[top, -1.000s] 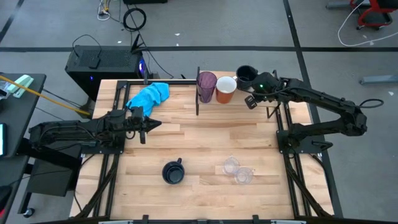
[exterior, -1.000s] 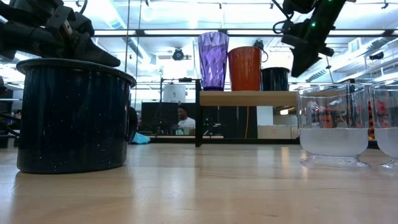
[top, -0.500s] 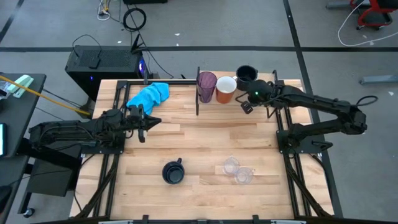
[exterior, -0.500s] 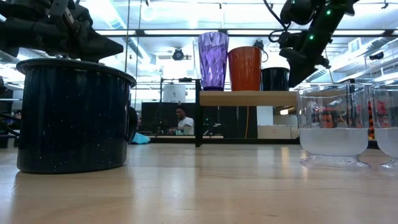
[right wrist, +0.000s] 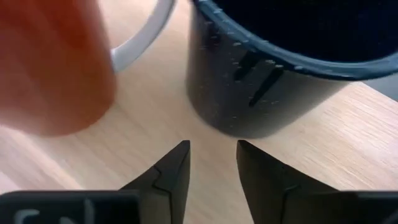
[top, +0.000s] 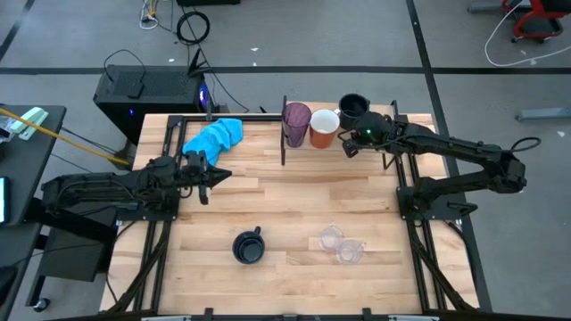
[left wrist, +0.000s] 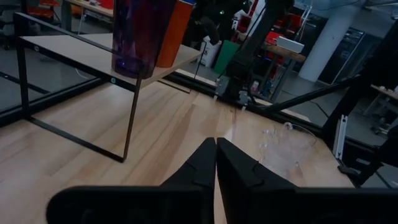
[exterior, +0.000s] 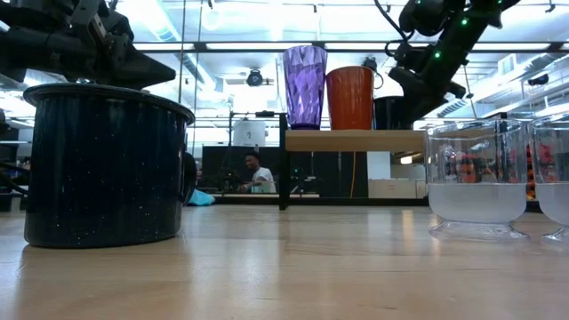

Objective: Stack small to large cups/mugs on shelf
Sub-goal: Put the right black mug on the shelf

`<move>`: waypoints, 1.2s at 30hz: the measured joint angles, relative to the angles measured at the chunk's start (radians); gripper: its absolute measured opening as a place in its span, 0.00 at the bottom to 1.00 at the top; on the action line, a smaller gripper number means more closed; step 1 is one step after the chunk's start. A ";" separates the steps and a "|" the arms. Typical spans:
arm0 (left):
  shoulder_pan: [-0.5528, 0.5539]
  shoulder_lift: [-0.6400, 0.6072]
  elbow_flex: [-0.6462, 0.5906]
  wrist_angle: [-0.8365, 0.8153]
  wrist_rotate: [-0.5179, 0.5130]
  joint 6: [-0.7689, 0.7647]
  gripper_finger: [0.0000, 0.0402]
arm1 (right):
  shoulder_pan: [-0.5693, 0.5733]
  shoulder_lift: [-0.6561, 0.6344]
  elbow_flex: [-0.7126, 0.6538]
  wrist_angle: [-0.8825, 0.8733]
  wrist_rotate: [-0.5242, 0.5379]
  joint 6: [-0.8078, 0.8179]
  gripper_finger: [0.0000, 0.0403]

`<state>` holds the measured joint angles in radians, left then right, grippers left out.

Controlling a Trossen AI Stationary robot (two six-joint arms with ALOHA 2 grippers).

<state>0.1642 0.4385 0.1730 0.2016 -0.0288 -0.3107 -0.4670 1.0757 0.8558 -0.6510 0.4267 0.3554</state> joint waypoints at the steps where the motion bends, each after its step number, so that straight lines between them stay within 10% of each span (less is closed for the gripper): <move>1: 0.000 0.000 0.000 0.000 0.000 0.000 0.06 | -0.003 0.002 0.000 0.001 0.006 0.009 0.36; 14: 0.000 0.000 0.000 0.004 0.000 0.001 0.04 | -0.003 0.004 0.000 0.053 0.037 0.034 0.49; 36: 0.000 0.000 0.000 0.011 0.000 0.008 0.04 | -0.016 0.004 0.000 0.095 0.079 0.000 0.45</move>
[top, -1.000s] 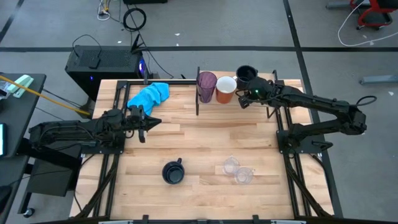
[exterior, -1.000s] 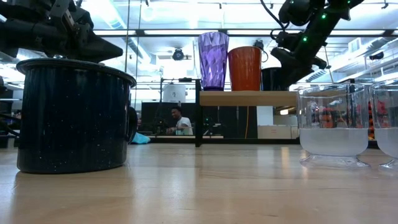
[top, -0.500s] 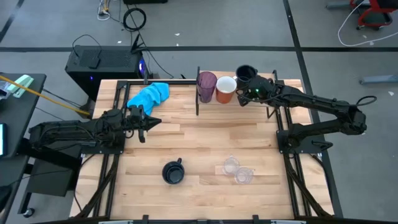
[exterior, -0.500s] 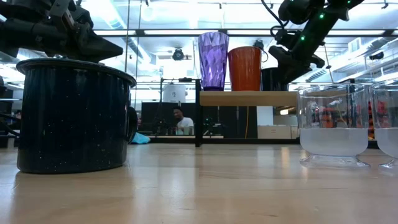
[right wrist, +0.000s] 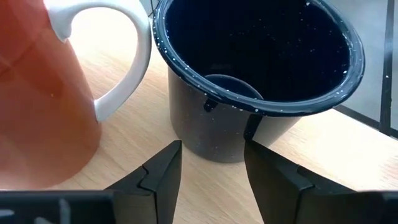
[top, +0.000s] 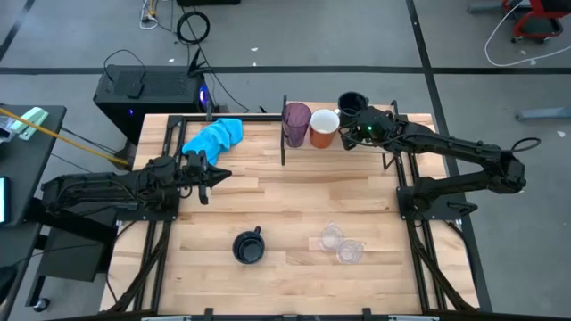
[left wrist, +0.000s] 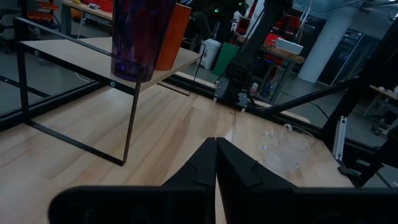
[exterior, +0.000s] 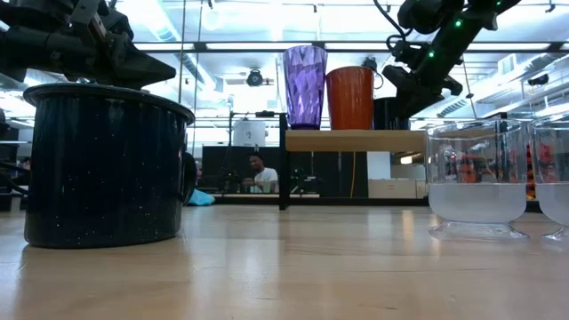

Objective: Stack small to large cups/mugs on shelf
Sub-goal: Put the right black mug on the shelf, then put the black mug on the shelf aligned with the other black mug

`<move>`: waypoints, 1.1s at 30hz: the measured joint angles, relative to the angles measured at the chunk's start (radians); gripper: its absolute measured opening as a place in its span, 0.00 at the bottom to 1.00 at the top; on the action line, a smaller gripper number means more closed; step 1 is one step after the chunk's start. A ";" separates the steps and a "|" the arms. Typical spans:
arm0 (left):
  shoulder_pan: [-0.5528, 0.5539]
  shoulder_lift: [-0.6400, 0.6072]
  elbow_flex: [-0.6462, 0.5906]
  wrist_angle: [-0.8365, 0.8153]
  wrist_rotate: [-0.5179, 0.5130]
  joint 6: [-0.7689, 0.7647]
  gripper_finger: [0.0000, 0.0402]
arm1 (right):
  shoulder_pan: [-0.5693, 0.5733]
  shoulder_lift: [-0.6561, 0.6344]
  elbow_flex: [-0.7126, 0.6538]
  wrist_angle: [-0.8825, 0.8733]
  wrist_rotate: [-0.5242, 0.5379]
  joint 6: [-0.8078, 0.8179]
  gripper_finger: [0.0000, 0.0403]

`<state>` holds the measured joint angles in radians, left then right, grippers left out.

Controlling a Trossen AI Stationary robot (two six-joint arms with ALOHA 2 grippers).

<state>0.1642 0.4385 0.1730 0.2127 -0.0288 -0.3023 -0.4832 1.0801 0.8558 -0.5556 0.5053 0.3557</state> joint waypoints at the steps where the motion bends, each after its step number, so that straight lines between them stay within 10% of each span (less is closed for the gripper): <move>1: 0.000 0.000 0.000 0.000 0.000 0.000 0.05 | -0.001 0.000 0.000 0.000 0.000 0.000 0.45; 17: -0.001 0.000 0.000 -0.007 0.098 0.000 0.03 | 0.079 0.000 0.098 -0.223 -0.329 0.060 0.44; 24: 0.000 0.000 0.000 -0.032 0.146 -0.022 0.06 | 0.301 0.000 0.107 -0.227 -0.339 0.139 0.44; 33: -0.001 0.000 0.000 -0.042 0.465 0.005 0.03 | 0.551 0.051 0.085 0.095 -0.247 0.132 0.44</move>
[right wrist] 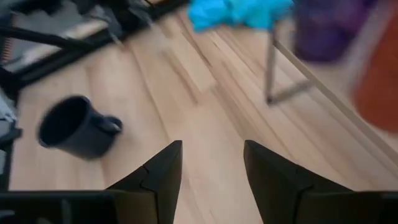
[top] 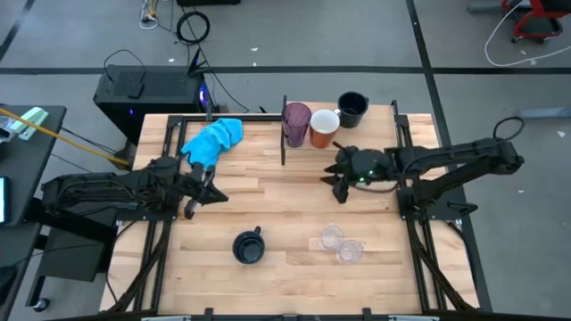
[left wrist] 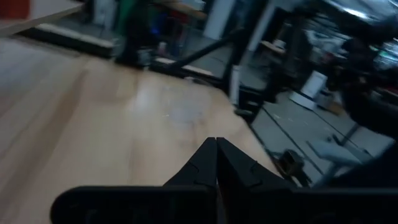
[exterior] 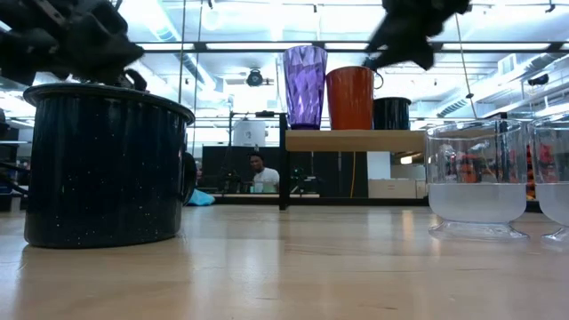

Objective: Stack small to large cups/mugs on shelf
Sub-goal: Put the black mug on the shelf aligned with the other black mug

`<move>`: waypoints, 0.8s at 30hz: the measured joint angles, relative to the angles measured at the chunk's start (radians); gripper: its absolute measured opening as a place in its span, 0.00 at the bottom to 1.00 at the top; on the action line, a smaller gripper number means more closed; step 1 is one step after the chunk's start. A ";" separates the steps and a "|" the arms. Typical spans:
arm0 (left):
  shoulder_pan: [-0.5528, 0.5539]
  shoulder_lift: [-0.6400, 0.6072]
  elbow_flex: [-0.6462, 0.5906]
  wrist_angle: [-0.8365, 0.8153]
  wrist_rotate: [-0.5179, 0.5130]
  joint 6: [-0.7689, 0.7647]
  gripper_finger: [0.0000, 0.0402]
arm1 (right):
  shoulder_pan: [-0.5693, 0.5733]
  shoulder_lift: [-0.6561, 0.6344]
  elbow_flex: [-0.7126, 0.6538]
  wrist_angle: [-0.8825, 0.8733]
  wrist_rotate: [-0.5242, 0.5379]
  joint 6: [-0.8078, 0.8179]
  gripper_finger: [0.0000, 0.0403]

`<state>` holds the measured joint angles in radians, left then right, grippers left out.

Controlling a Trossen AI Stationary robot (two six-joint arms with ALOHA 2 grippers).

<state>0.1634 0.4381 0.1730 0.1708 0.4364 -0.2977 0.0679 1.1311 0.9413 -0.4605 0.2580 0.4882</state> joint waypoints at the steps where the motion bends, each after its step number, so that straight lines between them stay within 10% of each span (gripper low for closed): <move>1: 0.000 0.000 0.000 0.008 0.017 0.021 0.02 | 0.013 0.016 0.000 0.046 0.001 -0.021 0.44; 8: -0.029 0.000 0.000 0.049 0.015 0.077 0.06 | 0.085 0.145 -0.001 0.311 -0.001 -0.168 0.44; 17: -0.055 0.000 0.000 0.056 -0.395 0.084 0.03 | 0.106 0.294 -0.002 0.457 -0.001 -0.104 0.44; 24: -0.055 0.000 0.000 0.109 -0.518 0.084 0.03 | 0.106 0.359 -0.002 0.516 -0.001 -0.076 0.44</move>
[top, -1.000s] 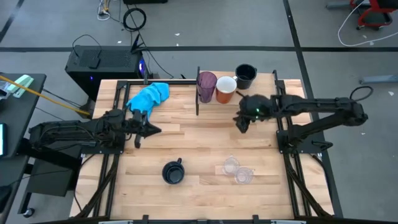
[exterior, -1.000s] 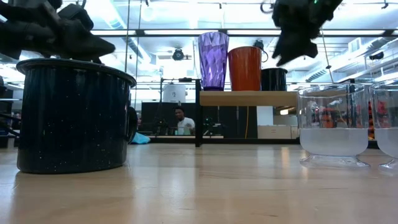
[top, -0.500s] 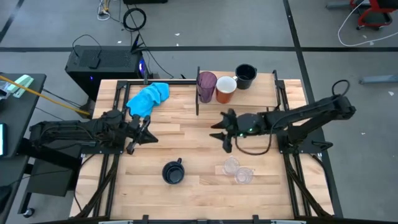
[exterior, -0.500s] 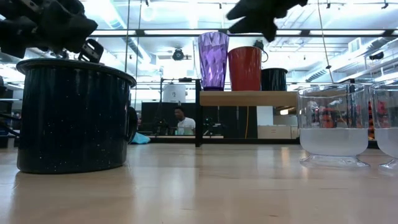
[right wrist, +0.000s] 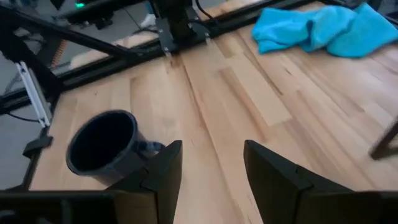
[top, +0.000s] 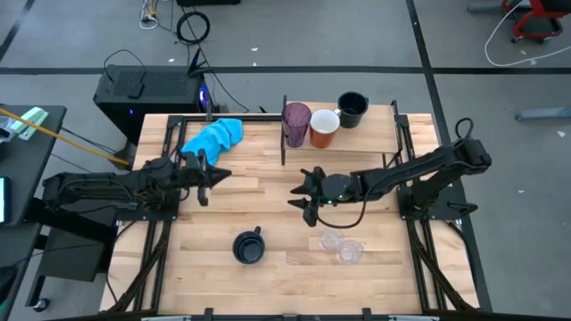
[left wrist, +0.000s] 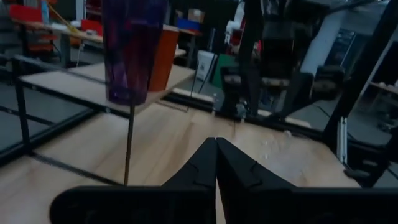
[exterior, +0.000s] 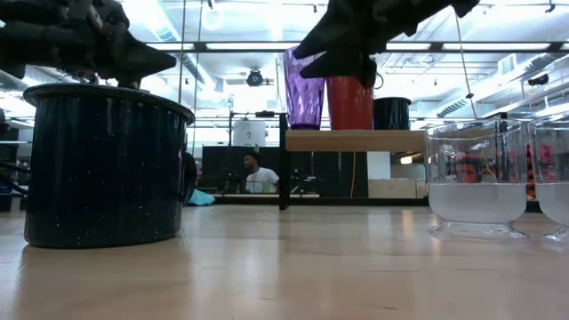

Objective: Stack small to large cups/mugs on shelf
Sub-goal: Put the black mug on the shelf aligned with the other black mug

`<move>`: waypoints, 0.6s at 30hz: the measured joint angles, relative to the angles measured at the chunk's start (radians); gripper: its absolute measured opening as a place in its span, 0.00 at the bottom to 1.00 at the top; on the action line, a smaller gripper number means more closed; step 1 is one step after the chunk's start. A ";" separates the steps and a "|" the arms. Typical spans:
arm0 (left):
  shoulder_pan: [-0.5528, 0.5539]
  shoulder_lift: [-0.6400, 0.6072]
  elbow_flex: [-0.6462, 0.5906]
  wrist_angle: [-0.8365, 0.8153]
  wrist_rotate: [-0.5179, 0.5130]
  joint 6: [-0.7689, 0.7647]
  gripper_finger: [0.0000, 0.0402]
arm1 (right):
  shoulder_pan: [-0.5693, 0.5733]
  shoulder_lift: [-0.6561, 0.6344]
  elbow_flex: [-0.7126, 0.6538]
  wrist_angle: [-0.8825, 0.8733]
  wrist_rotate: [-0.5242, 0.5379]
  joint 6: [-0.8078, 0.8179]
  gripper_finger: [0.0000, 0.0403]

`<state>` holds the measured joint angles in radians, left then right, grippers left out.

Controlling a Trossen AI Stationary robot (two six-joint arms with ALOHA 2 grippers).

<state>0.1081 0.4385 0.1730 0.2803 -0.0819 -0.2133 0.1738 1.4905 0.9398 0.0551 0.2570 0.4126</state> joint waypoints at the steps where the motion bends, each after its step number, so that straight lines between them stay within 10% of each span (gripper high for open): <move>1: 0.000 0.000 0.000 0.012 -0.002 0.001 0.04 | 0.000 0.007 0.000 0.021 0.000 -0.004 0.44; 18: 0.001 0.000 0.000 0.065 -0.007 0.106 0.09 | 0.019 0.230 0.289 -0.010 0.000 -0.217 0.44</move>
<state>0.1093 0.4385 0.1730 0.3455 -0.0891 -0.1078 0.1925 1.7209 1.2285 0.0454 0.2568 0.1956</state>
